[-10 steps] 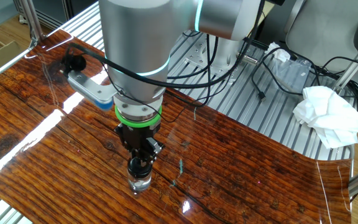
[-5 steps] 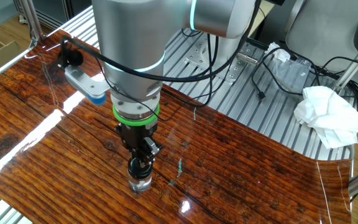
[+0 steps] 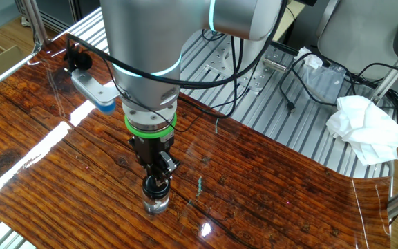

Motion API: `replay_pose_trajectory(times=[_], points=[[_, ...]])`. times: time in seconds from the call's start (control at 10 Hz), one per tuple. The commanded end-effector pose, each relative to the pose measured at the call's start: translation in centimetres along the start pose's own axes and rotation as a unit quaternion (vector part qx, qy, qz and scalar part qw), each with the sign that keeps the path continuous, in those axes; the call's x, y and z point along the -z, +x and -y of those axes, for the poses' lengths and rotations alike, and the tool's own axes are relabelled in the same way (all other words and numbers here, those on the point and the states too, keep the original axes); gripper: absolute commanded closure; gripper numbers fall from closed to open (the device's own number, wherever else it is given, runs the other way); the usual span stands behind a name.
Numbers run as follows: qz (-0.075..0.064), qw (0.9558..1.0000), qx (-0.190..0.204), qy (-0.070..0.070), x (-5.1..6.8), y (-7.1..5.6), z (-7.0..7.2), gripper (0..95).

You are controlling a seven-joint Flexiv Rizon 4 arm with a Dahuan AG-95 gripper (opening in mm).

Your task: Screw the lid onto the jar

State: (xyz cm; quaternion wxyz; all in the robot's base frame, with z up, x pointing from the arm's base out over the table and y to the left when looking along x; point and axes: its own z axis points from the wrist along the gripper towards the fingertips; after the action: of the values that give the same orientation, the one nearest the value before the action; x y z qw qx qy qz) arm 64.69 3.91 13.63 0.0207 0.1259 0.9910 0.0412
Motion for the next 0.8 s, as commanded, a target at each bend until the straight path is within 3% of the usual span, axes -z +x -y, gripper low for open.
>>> replay_pose_trajectory(times=[0.1, 0.3, 0.8], points=[[-0.003, 1.0, 0.001, -0.001, -0.52, 0.06, -0.03, 95.0], [-0.004, 0.9997, 0.019, 0.012, -0.46, 0.09, 0.0, 95.0], [-0.014, 0.9996, 0.019, 0.014, -0.36, 0.09, -0.09, 95.0]])
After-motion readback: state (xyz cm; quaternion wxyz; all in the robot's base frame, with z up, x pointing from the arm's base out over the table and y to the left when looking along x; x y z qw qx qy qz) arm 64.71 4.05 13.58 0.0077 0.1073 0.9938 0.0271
